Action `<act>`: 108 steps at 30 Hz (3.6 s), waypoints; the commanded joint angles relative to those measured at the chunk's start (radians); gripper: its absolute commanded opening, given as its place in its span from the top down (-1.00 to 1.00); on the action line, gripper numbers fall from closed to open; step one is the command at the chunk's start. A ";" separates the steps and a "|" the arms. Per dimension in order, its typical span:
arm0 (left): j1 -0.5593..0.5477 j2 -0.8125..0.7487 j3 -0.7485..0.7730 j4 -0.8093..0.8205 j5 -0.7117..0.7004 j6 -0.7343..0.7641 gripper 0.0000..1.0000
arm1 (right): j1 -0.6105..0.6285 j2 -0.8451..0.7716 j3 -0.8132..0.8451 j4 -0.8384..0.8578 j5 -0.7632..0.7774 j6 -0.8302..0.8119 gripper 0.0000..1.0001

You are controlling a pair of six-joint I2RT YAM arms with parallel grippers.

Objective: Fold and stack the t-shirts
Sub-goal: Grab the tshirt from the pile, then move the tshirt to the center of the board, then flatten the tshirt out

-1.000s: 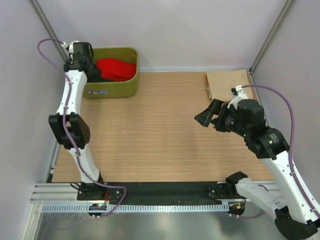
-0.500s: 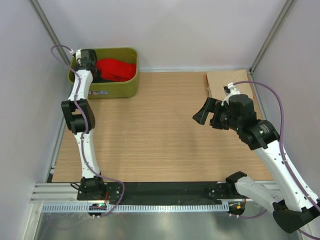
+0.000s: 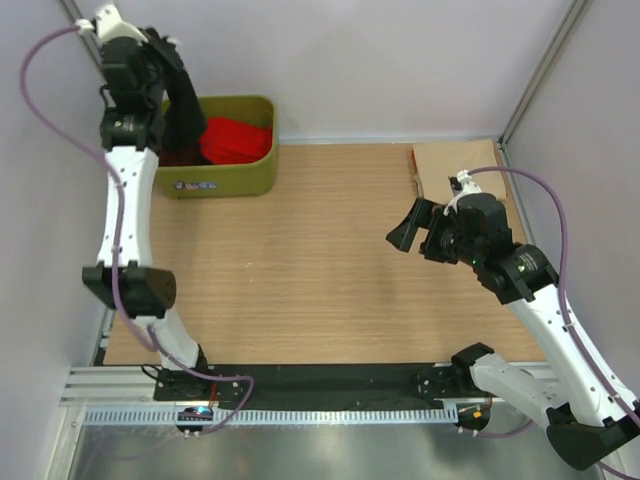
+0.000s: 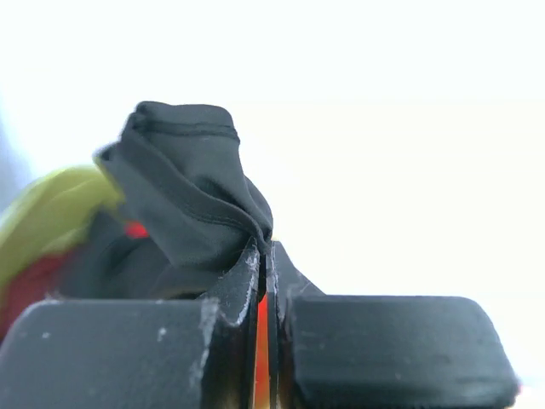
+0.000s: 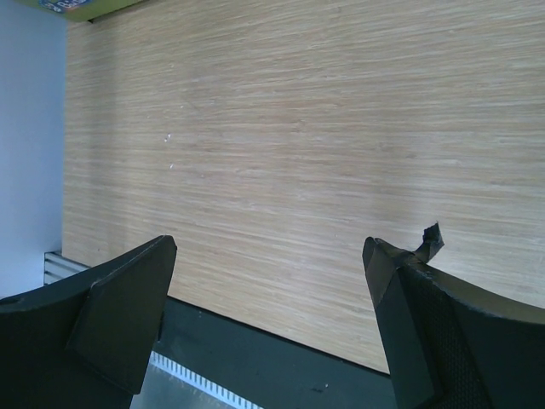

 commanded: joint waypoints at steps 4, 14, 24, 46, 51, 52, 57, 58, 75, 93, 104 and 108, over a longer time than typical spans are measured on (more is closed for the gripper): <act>-0.054 -0.322 -0.073 0.173 0.523 -0.299 0.99 | 0.001 -0.086 -0.016 -0.010 0.046 0.002 -1.00; -0.406 -0.885 -1.043 0.133 0.609 -0.327 0.92 | -0.001 -0.160 0.030 -0.150 0.098 -0.027 -0.99; -0.476 -1.126 -1.645 -0.045 0.443 -0.369 -0.26 | 0.001 -0.212 -0.325 -0.031 -0.028 0.069 -0.76; -0.447 -0.605 -1.518 0.099 0.142 -0.378 -0.10 | 0.133 0.688 -0.281 0.661 -0.080 -0.009 -0.04; -0.443 -0.583 -1.500 0.208 0.156 -0.406 0.90 | 0.134 0.666 -0.202 0.532 0.105 -0.035 0.70; -0.442 -0.583 -1.468 0.182 0.164 -0.401 1.00 | 0.133 0.644 -0.107 0.417 0.153 -0.043 0.93; -0.440 -0.689 -1.123 -0.047 0.080 -0.320 0.99 | 0.131 0.457 0.232 0.119 0.452 -0.128 0.98; -0.440 -0.734 -1.090 -0.066 0.058 -0.315 1.00 | 0.133 0.436 0.342 0.024 0.492 -0.136 0.98; -0.482 -0.905 -1.341 0.128 0.474 -0.360 0.14 | 0.131 0.049 0.331 -0.162 0.267 -0.133 0.98; -0.769 -0.071 -0.932 0.288 0.428 -0.334 0.05 | 0.133 -0.246 0.115 -0.323 0.452 0.014 0.98; -0.782 0.234 -0.661 0.219 0.402 -0.369 0.09 | 0.133 -0.270 0.102 -0.334 0.451 -0.020 0.98; -0.799 0.264 -0.636 0.158 0.351 -0.367 0.09 | 0.133 -0.272 0.098 -0.328 0.449 -0.026 0.98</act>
